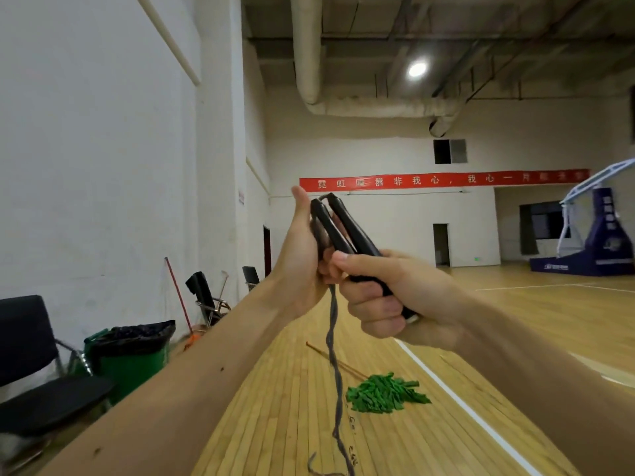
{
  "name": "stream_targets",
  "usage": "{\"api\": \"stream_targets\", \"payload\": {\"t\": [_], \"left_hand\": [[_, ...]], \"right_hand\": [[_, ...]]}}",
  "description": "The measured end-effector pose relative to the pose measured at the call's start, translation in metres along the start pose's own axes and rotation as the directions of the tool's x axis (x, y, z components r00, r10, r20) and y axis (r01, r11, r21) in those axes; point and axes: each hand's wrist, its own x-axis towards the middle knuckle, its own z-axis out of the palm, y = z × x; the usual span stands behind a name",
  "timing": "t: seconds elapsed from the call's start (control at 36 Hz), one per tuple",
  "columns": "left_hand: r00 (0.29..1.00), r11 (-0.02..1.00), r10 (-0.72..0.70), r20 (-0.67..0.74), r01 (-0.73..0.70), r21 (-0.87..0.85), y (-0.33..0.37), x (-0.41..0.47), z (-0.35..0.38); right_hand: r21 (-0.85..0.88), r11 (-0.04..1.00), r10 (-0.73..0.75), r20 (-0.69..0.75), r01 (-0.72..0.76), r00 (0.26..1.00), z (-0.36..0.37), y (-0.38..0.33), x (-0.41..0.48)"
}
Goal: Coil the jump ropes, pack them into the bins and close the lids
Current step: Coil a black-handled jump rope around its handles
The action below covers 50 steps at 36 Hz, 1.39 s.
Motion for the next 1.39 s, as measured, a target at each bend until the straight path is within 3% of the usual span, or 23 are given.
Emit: {"api": "stream_targets", "payload": {"t": [0.11,0.19,0.31,0.39,0.56,0.64,0.69,0.75,0.83,0.89,0.92,1.0,1.06,1.11,1.17,1.22,1.39], "left_hand": [[0.999,0.998,-0.011,0.036,0.009,0.061,0.010,-0.003,0.009],[0.999,0.979,0.020,0.049,-0.029,0.203,0.028,-0.002,0.019],[0.982,0.923,0.170,0.084,-0.188,0.335,0.077,0.009,0.037],[0.970,0.923,0.221,0.101,-0.242,0.299,0.096,0.010,0.047],[0.984,0.985,-0.014,0.180,-0.017,0.173,0.066,-0.010,0.051],[0.990,0.942,-0.064,0.125,0.018,0.336,0.050,-0.018,0.048],[0.995,0.818,0.003,0.101,-0.060,0.572,0.046,-0.017,0.044],[0.986,0.610,0.057,0.158,-0.160,0.776,0.047,-0.015,0.039],[0.960,0.125,0.027,0.279,-0.280,0.952,0.060,-0.018,0.030],[0.937,-0.279,-0.015,0.350,-0.340,0.898,0.069,-0.021,0.022],[0.924,-0.426,-0.025,0.380,-0.354,0.832,0.073,-0.022,0.019],[0.873,-0.702,-0.105,0.476,-0.404,0.586,0.087,-0.024,0.013],[0.840,-0.759,-0.136,0.525,-0.429,0.490,0.096,-0.024,0.013],[0.795,-0.751,-0.090,0.599,-0.450,0.483,0.112,-0.024,0.010],[0.709,-0.698,-0.086,0.700,-0.544,0.465,0.129,-0.025,0.009],[0.605,-0.708,-0.103,0.789,-0.602,0.369,0.141,-0.024,0.007],[0.548,-0.717,-0.130,0.827,-0.628,0.303,0.147,-0.025,0.016]], "right_hand": [[-0.037,0.998,-0.057,0.023,0.057,0.998,0.002,-0.012,-0.007],[-0.040,0.990,-0.133,0.017,0.133,0.991,0.001,-0.027,-0.010],[-0.062,0.959,-0.273,0.056,0.277,0.960,0.002,-0.053,-0.016],[-0.079,0.938,-0.332,0.077,0.338,0.940,0.009,-0.070,-0.022],[-0.165,0.914,-0.382,-0.043,0.370,0.923,0.010,-0.081,-0.018],[-0.319,0.896,-0.373,-0.162,0.309,0.914,-0.001,-0.084,-0.016],[-0.438,0.865,-0.372,-0.234,0.245,0.898,-0.008,-0.083,-0.014],[-0.554,0.812,-0.390,-0.279,0.185,0.878,-0.015,-0.078,-0.010],[-0.742,0.668,-0.438,-0.329,0.057,0.837,-0.024,-0.071,-0.001],[-0.888,0.457,-0.492,-0.306,-0.058,0.815,-0.030,-0.065,0.005],[-0.938,0.326,-0.520,-0.279,-0.114,0.807,-0.032,-0.063,0.008],[-0.969,0.101,-0.553,-0.243,-0.225,0.797,-0.033,-0.058,0.011],[-0.959,0.004,-0.512,-0.245,-0.283,0.824,-0.034,-0.058,0.011],[-0.948,-0.080,-0.423,-0.248,-0.308,0.872,-0.035,-0.058,0.011],[-0.947,-0.121,-0.297,-0.252,-0.299,0.921,-0.033,-0.058,0.007],[-0.952,-0.158,-0.219,-0.226,-0.263,0.949,-0.027,-0.058,0.003],[-0.956,-0.277,-0.104,-0.073,-0.100,0.992,0.000,-0.054,-0.003]]}}
